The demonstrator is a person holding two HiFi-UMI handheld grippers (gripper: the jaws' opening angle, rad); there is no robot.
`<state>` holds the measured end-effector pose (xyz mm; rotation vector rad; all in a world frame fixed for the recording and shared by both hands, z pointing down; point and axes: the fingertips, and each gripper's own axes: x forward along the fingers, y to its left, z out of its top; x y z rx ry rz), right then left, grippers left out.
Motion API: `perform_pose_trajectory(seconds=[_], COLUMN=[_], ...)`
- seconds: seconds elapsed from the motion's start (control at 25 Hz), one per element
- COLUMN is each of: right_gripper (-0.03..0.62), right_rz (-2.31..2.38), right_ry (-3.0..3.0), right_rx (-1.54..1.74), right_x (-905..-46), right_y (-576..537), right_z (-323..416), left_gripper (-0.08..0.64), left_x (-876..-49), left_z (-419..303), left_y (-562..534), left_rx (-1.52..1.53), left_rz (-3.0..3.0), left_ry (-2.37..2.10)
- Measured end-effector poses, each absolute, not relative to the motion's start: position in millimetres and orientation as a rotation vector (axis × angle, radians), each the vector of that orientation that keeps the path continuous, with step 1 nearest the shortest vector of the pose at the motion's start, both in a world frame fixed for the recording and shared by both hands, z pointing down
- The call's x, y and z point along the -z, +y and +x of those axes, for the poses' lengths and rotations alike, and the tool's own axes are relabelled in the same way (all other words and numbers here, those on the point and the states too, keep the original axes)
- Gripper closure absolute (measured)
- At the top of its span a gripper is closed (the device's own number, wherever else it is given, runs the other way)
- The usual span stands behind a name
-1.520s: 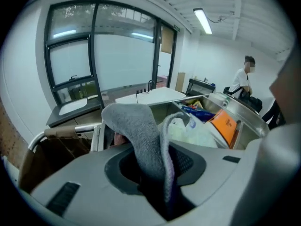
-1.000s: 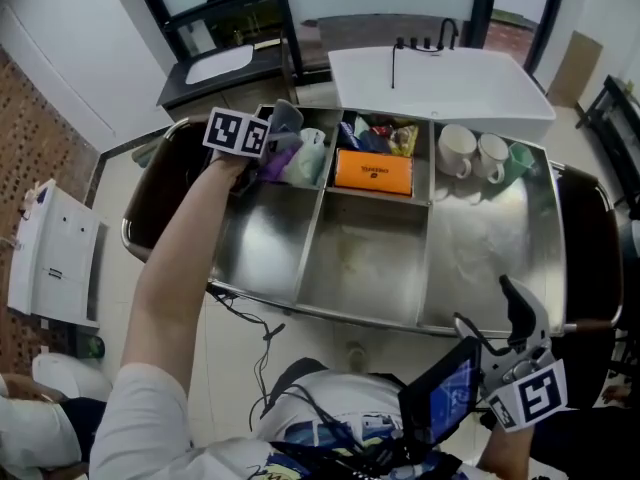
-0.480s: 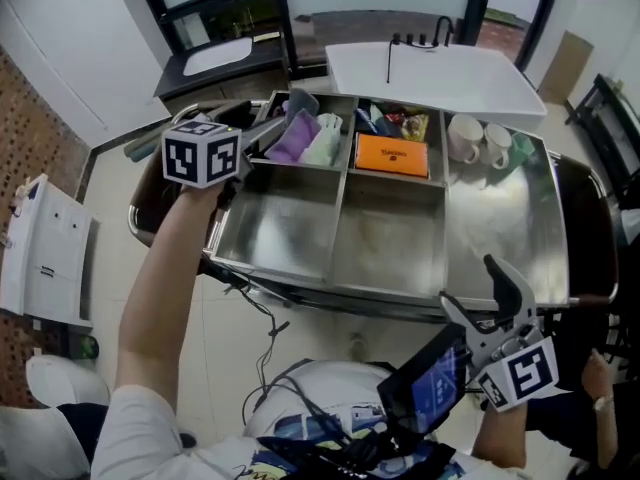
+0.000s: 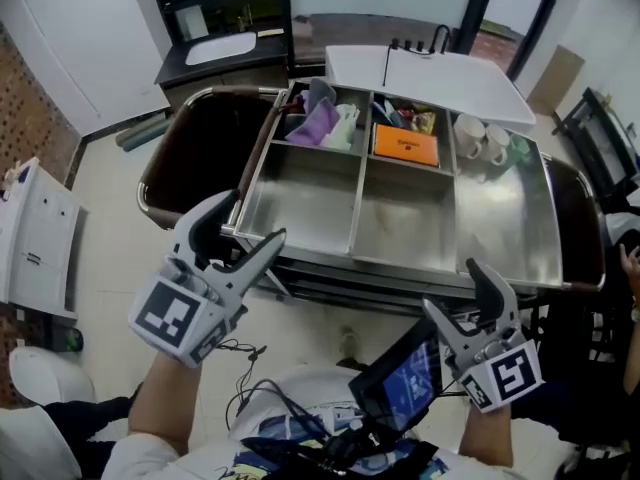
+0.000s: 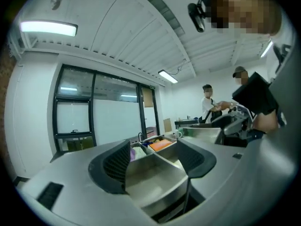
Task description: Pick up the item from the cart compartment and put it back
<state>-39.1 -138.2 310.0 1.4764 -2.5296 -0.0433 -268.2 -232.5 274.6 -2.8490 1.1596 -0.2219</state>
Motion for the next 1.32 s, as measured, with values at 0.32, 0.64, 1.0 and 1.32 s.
perform_pose_trajectory(seconds=[0.32, 0.64, 1.0, 1.32], right_gripper=[0.242, 0.244, 0.244, 0.244], right_rz=[1.539, 1.538, 1.548, 1.566], right_ry=[-2.504, -2.480, -2.448, -2.419], right_rx=[0.110, 0.131, 0.123, 0.113], right_x=[-294.3, -294.5, -300.2, -303.0], right_y=[-91.7, -54.5, -27.4, -10.6], right_z=[-69.9, -107.2, -121.8, -121.3], left_gripper=[0.245, 0.245, 0.245, 0.245], left_x=[-303.5, -324.1, -338.3, -344.6], left_z=[-307.1, -326.9, -334.4, -331.5], left_y=[-146.0, -115.2, -92.0, -79.0], left_rx=[0.263, 0.227, 0.228, 0.234], left_rz=[-2.889, -2.959, -2.985, -3.008], left_ry=[1.124, 1.072, 1.024, 0.996])
